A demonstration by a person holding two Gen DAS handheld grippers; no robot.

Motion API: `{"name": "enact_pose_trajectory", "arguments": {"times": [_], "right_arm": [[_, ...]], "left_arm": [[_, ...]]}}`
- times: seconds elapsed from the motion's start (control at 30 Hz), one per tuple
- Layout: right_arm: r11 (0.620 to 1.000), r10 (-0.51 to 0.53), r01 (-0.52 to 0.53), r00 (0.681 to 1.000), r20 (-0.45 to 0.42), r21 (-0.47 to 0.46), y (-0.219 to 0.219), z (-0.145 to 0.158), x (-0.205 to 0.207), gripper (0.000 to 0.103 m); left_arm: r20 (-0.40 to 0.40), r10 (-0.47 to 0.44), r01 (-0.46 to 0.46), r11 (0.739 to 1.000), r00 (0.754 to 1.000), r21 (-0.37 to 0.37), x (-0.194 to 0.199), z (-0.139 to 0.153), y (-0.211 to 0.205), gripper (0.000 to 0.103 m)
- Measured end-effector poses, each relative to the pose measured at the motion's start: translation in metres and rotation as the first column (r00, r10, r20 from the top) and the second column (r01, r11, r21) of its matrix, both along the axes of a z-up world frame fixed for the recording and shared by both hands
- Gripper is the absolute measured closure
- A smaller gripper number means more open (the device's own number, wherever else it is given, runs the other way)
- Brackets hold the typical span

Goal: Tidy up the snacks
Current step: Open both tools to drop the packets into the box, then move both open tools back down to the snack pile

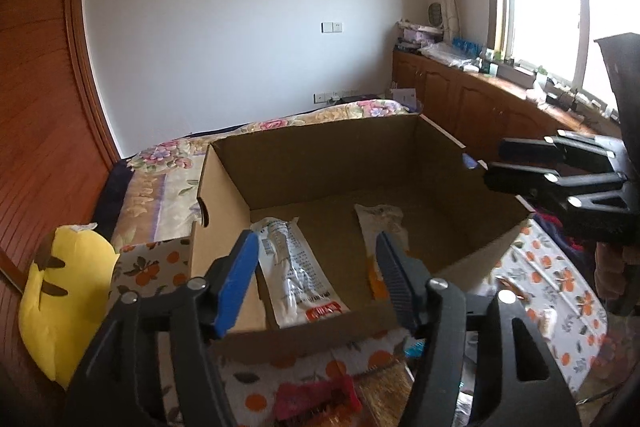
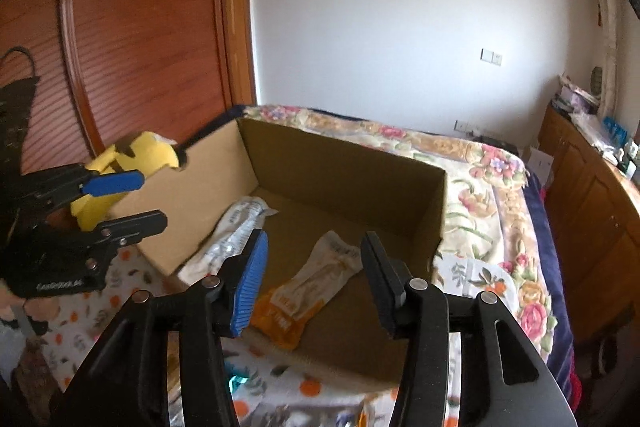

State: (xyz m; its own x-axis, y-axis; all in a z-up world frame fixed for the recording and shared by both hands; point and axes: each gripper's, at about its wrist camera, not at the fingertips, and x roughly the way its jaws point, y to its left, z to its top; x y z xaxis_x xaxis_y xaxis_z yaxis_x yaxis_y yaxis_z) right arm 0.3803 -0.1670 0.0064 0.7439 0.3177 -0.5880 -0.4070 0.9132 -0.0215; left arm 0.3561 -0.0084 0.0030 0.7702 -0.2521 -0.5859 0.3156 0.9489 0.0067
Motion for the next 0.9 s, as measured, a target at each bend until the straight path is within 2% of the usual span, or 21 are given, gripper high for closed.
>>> {"name": "enact_pose_trajectory", "arguments": {"times": [0.2, 0.4, 0.7, 0.9], "right_arm": [[0.999, -0.012, 0.013, 1.0, -0.006, 0.034, -0.014, -0.005, -0.046, 0.048], [0.998, -0.029, 0.032, 0.998, -0.055, 0.048, -0.024, -0.034, -0.078, 0.047], [0.998, -0.037, 0.045, 0.987, -0.156, 0.048, -0.027, -0.092, -0.091, 0.045], [0.998, -0.037, 0.045, 0.982, -0.185, 0.043, -0.023, -0.113, -0.091, 0.045]], "left_arm": [[0.011, -0.012, 0.012, 1.0, 1.0, -0.019, -0.035, 0.006, 0.007, 0.035], [0.006, -0.024, 0.024, 1.0, 1.0, -0.02, -0.061, -0.002, 0.009, 0.035], [-0.088, -0.018, 0.015, 0.999, 0.996, -0.034, -0.082, -0.049, 0.013, 0.035], [-0.142, 0.002, -0.007, 0.999, 0.99, -0.035, -0.086, -0.076, 0.017, 0.035]]}}
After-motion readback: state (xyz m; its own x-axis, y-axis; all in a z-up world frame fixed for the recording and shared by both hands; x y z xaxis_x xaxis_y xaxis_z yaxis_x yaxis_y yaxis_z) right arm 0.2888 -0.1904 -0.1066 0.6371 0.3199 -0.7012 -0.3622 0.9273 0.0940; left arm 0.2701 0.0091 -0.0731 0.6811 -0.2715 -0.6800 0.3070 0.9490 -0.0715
